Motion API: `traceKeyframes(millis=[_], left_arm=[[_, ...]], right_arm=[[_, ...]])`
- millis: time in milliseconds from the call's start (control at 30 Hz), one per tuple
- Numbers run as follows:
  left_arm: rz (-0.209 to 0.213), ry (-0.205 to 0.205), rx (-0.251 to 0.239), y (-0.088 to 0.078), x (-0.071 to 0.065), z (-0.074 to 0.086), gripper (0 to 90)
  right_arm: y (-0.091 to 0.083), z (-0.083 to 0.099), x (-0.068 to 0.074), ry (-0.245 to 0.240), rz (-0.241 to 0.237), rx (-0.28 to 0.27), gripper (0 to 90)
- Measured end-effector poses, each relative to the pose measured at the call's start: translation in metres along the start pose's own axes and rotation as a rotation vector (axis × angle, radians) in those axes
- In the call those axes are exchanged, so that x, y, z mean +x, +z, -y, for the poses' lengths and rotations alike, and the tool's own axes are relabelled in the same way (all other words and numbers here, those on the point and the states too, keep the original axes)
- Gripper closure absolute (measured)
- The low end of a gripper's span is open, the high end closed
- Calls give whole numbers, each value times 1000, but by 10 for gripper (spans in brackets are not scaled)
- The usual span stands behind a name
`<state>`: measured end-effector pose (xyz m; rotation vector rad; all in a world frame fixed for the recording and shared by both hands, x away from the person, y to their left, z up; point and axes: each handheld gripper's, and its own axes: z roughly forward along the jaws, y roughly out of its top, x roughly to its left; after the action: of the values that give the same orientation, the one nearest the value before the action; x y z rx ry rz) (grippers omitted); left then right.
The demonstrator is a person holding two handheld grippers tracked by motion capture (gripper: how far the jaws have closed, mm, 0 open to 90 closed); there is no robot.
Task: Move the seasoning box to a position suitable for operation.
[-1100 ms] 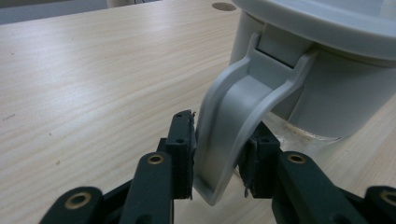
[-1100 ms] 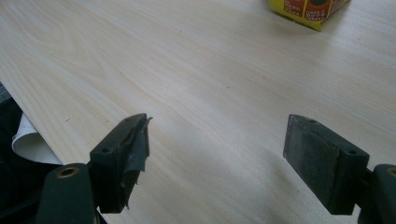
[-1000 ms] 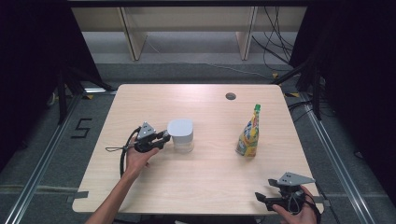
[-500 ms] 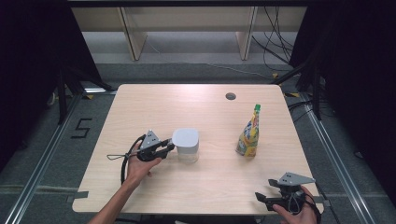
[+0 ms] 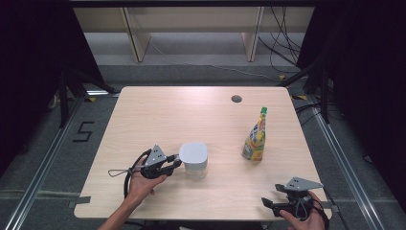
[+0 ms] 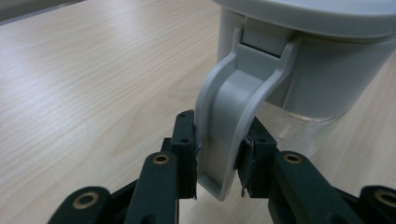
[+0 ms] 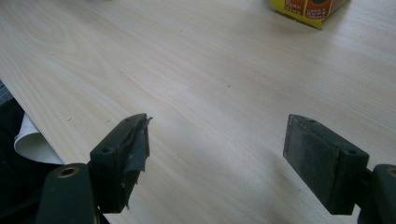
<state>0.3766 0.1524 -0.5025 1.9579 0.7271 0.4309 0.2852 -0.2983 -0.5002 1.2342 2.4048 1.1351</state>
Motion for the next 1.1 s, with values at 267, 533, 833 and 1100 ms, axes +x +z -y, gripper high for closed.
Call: traceKeyframes(millis=[267,533,833,1100], left_arm=[[18,-8,20,-9,-11,3,689],[34,-8,28,-11,-17,3,686],[45,21,19,-13,-20,3,688],[58,64,11,-12,-17,1,688]], right_arm=[[0,0,0,-11,12,-1,240],[0,0,1,-13,6,0,242],[1,0,2,-4,-5,7,242],[1,-1,0,-36,9,6,242]])
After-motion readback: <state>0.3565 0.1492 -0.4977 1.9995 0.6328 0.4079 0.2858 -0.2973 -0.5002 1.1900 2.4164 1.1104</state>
